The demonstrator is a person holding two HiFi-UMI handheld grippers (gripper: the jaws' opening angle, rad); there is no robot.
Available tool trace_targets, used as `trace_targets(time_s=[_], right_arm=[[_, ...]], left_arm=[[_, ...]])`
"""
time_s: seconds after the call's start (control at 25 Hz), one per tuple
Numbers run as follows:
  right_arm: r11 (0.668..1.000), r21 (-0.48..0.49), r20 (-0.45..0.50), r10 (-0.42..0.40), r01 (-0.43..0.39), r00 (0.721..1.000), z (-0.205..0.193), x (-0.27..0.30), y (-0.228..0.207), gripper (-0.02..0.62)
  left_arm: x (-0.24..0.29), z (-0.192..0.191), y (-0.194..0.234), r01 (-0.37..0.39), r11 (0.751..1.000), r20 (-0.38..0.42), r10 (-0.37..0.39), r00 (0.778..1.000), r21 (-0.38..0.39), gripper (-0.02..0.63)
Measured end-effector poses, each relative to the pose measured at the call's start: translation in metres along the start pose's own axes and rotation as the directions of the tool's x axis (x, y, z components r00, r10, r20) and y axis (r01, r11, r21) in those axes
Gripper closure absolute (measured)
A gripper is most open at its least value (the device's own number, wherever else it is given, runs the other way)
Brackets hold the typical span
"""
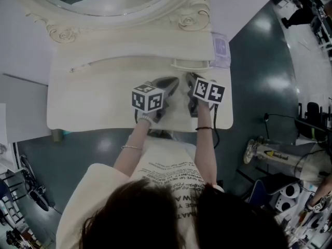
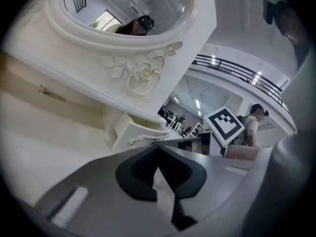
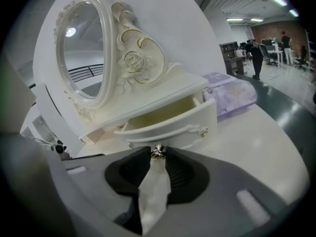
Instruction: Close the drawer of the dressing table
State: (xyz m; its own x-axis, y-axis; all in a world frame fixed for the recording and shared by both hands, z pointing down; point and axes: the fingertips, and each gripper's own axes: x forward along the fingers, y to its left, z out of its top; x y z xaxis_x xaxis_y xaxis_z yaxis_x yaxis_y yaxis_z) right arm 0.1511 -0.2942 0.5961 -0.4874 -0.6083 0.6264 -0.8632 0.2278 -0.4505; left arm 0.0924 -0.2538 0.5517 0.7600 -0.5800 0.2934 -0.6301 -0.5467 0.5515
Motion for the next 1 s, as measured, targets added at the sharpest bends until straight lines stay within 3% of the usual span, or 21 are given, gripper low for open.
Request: trace_targets(time_s=[1.0], right_arm=[[1.000,-0.004,0.009,0.015,-0.015,1.000,0.018,0.011,-0.005,0.494]], left_arm=[[0.012,0.011,0.011,-0.013,1.000,0.010,0.013,1.000,-0.007,0.607]])
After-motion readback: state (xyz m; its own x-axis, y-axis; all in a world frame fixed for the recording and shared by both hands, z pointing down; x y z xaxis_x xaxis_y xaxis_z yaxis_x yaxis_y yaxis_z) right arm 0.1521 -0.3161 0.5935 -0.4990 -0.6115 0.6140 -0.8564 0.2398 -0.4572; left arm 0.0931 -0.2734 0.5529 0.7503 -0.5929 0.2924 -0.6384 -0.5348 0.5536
